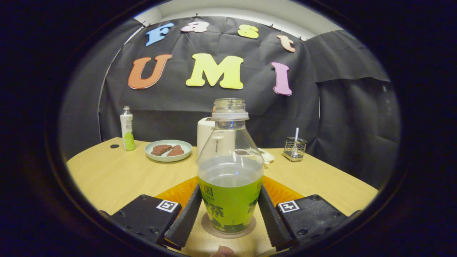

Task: Take the bottle from table, then pour the juice into the cup, finally place the bottle on the coaster

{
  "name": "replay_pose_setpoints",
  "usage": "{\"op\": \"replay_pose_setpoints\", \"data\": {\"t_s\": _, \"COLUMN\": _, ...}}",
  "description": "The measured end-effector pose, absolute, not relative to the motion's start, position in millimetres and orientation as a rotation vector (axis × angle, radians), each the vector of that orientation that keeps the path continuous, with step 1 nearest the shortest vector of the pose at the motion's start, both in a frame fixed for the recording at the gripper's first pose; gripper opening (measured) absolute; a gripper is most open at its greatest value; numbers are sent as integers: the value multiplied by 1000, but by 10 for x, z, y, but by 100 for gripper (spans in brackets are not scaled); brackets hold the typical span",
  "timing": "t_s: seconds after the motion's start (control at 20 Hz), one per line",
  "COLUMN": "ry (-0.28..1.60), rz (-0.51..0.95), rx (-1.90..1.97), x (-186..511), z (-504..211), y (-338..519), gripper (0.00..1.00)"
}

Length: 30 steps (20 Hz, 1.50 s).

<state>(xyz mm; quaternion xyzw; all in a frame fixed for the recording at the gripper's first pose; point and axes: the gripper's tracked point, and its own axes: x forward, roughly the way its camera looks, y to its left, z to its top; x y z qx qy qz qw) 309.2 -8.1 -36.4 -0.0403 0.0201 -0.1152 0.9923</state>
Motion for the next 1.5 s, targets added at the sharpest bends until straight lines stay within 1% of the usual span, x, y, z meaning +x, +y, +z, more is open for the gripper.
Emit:
{"op": "replay_pose_setpoints", "data": {"t_s": 0.1, "ry": 32, "rz": -261, "rx": -95, "x": 3039, "z": -326, "y": -127, "gripper": 87}}
{"op": "replay_pose_setpoints", "data": {"t_s": 0.15, "ry": 27, "rz": -253, "rx": -96, "x": 3015, "z": -304, "y": -99, "gripper": 87}}
{"op": "replay_pose_setpoints", "data": {"t_s": 0.3, "ry": 16, "rz": -238, "rx": -82, "x": 2946, "z": -253, "y": -60, "gripper": 92}}
{"op": "replay_pose_setpoints", "data": {"t_s": 0.35, "ry": 7, "rz": -241, "rx": -76, "x": 2894, "z": -218, "y": -64, "gripper": 95}}
{"op": "replay_pose_setpoints", "data": {"t_s": 0.5, "ry": -36, "rz": -231, "rx": -70, "x": 2698, "z": -58, "y": -19, "gripper": 98}}
{"op": "replay_pose_setpoints", "data": {"t_s": 0.55, "ry": -47, "rz": -227, "rx": -80, "x": 2646, "z": 15, "y": 6, "gripper": 100}}
{"op": "replay_pose_setpoints", "data": {"t_s": 0.8, "ry": -77, "rz": -163, "rx": -127, "x": 2306, "z": 363, "y": 116, "gripper": 100}}
{"op": "replay_pose_setpoints", "data": {"t_s": 1.05, "ry": -85, "rz": -162, "rx": -196, "x": 1835, "z": 560, "y": 60, "gripper": 100}}
{"op": "replay_pose_setpoints", "data": {"t_s": 1.2, "ry": -82, "rz": -139, "rx": -195, "x": 1482, "z": 529, "y": 18, "gripper": 100}}
{"op": "replay_pose_setpoints", "data": {"t_s": 1.35, "ry": -75, "rz": -175, "rx": -217, "x": 1116, "z": 443, "y": -193, "gripper": 100}}
{"op": "replay_pose_setpoints", "data": {"t_s": 1.5, "ry": -123, "rz": -143, "rx": -151, "x": 744, "z": 601, "y": -198, "gripper": 100}}
